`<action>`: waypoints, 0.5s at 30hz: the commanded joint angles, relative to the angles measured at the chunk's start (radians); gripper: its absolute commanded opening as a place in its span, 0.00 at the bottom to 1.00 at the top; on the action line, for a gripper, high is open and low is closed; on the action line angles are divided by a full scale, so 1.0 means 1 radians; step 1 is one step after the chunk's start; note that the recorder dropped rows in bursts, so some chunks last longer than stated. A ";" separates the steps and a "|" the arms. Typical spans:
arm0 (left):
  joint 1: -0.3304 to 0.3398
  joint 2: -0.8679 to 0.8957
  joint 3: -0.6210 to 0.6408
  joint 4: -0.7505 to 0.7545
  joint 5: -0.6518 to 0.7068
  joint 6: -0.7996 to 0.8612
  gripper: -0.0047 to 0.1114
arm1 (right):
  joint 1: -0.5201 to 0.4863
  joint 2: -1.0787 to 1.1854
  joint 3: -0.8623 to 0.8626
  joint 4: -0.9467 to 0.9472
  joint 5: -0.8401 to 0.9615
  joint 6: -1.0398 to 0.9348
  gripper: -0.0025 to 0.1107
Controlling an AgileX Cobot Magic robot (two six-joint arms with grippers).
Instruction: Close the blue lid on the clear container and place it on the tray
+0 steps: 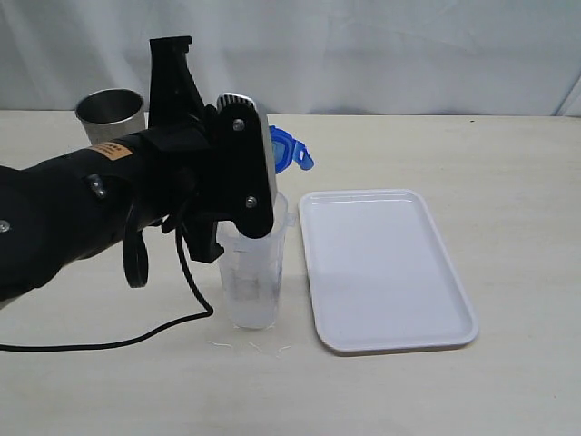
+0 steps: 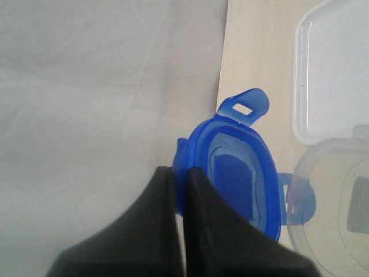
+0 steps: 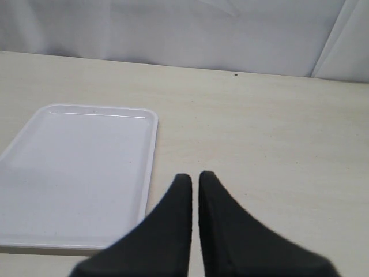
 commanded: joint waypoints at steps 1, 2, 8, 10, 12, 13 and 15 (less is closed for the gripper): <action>-0.003 -0.003 -0.006 -0.004 -0.004 -0.003 0.04 | -0.003 -0.005 0.002 0.008 -0.003 0.000 0.06; -0.008 -0.003 -0.006 -0.004 -0.011 -0.003 0.04 | -0.003 -0.005 0.002 0.008 -0.003 0.000 0.06; -0.065 -0.003 -0.006 -0.006 -0.061 0.044 0.04 | -0.003 -0.005 0.002 0.008 -0.003 0.000 0.06; -0.067 -0.003 -0.006 -0.013 -0.061 0.047 0.04 | -0.003 -0.005 0.002 0.008 -0.003 0.000 0.06; -0.067 -0.003 -0.006 -0.017 -0.061 0.047 0.04 | -0.003 -0.005 0.002 0.008 -0.003 0.000 0.06; -0.067 -0.003 -0.006 -0.022 -0.061 0.047 0.04 | -0.003 -0.005 0.002 0.008 -0.003 0.000 0.06; -0.067 -0.003 -0.006 -0.024 -0.057 0.047 0.04 | -0.003 -0.005 0.002 0.008 -0.003 0.000 0.06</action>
